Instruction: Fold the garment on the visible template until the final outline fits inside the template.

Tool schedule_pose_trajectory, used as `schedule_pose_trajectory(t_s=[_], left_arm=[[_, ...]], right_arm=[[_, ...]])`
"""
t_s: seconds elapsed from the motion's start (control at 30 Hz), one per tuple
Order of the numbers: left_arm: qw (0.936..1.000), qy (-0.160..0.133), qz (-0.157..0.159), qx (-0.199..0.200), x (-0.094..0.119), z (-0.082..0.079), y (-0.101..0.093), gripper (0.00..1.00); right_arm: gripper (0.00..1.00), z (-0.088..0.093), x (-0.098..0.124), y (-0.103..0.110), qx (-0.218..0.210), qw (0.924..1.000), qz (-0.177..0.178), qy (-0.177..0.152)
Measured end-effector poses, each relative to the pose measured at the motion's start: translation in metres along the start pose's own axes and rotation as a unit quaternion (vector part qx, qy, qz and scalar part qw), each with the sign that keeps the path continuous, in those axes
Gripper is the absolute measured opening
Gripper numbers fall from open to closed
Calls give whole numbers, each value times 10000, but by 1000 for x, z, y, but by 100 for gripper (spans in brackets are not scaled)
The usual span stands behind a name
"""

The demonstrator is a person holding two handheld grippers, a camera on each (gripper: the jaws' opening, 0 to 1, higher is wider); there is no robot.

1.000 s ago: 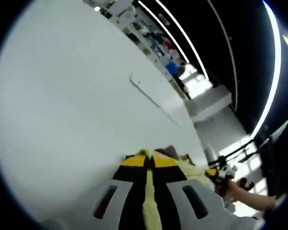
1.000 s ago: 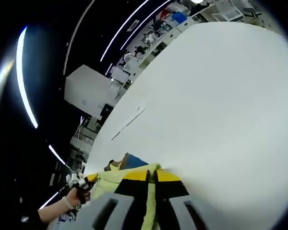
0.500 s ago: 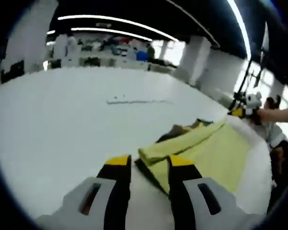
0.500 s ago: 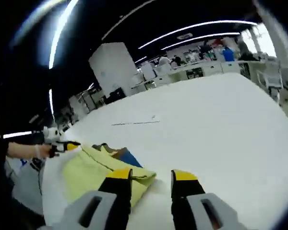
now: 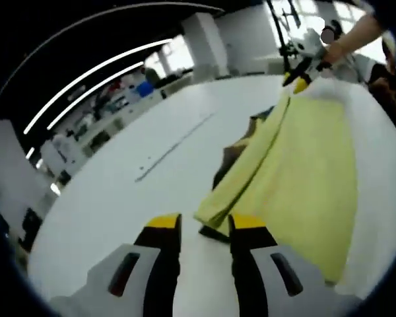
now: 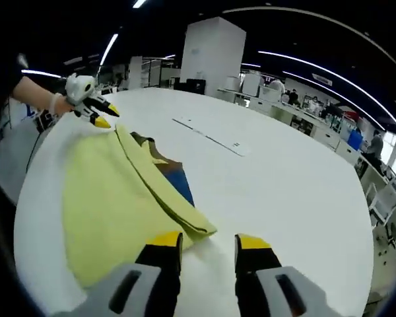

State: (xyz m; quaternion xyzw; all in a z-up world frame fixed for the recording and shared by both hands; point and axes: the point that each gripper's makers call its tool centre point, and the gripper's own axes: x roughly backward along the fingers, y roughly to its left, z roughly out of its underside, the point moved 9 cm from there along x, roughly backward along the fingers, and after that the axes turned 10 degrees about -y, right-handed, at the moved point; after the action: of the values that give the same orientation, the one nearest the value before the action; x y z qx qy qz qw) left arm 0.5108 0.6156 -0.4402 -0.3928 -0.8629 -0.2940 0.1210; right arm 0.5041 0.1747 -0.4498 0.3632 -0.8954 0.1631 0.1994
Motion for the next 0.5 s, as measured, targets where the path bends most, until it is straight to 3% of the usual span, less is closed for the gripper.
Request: schedule_pose_trajectory(t_s=[0.1, 0.17, 0.23, 0.27, 0.5], left_arm=[[9983, 150, 265, -505, -7, 1, -5, 24], [9958, 275, 264, -828, -11, 3, -5, 23], [9960, 292, 302, -790, -14, 4, -6, 18], [9922, 373, 331, -1141, -15, 3, -3, 16], [9937, 349, 322, -1019, -22, 2, 2, 3]], right_arm=[[29, 1, -4, -1, 98, 9999, -69, 47], [29, 2, -7, -1, 194, 9997, -135, 118], [28, 2, -8, 0, 234, 9995, -185, 126], [28, 2, -9, -1, 287, 9993, -199, 146], [20, 2, -14, -1, 441, 9987, -198, 159]])
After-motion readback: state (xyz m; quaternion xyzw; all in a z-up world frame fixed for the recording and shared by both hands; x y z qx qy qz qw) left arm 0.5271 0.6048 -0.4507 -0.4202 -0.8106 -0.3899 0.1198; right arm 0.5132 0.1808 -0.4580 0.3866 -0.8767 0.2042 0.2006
